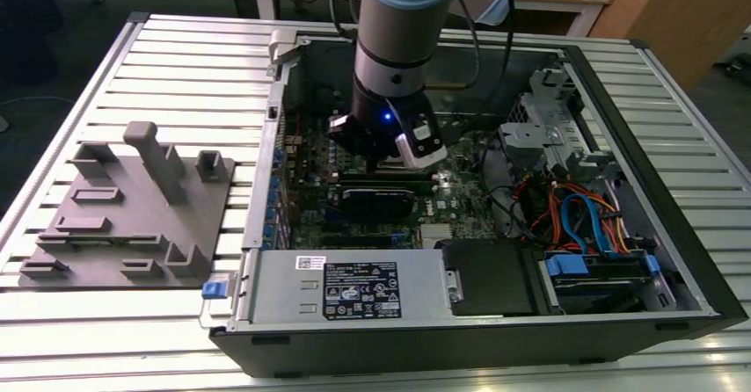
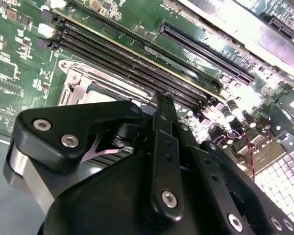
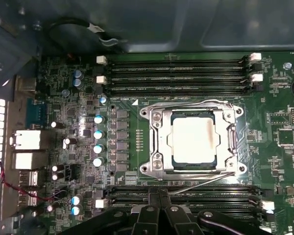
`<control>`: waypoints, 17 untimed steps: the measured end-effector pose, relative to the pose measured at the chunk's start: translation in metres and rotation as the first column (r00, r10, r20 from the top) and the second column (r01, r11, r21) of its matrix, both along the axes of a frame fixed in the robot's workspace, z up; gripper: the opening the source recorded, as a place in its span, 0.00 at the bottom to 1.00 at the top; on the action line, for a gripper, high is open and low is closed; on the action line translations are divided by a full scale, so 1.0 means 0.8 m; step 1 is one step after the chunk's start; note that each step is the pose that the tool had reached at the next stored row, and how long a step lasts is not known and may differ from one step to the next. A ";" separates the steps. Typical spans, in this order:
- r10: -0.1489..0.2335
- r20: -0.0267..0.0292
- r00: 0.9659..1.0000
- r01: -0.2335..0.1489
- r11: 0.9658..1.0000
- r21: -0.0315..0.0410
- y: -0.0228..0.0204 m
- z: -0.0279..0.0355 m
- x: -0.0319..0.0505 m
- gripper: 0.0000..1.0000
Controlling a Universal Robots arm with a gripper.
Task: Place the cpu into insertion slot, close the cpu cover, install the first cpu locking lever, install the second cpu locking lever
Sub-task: 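Install the second cpu locking lever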
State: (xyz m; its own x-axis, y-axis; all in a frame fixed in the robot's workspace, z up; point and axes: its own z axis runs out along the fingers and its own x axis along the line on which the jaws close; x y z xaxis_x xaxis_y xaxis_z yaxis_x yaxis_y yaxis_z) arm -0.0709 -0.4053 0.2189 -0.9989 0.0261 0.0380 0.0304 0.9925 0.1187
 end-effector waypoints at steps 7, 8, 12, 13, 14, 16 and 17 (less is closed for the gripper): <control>0.001 -0.001 1.000 -0.001 1.000 0.013 -0.0023 -0.0060 -0.001 0.10; 0.001 -0.001 1.000 -0.001 1.000 0.015 -0.0023 -0.0072 -0.001 0.10; 0.001 -0.002 1.000 -0.001 1.000 0.025 -0.0023 -0.0118 -0.002 0.10; 0.001 -0.002 1.000 -0.001 1.000 0.028 -0.0023 -0.0128 -0.003 0.10; 0.001 -0.002 1.000 -0.001 0.999 0.032 -0.0024 -0.0136 -0.003 0.10; 0.001 -0.002 1.000 -0.001 0.999 0.042 -0.0024 -0.0151 -0.004 0.10; 0.001 -0.002 1.000 -0.001 0.999 0.048 -0.0025 -0.0157 -0.004 0.10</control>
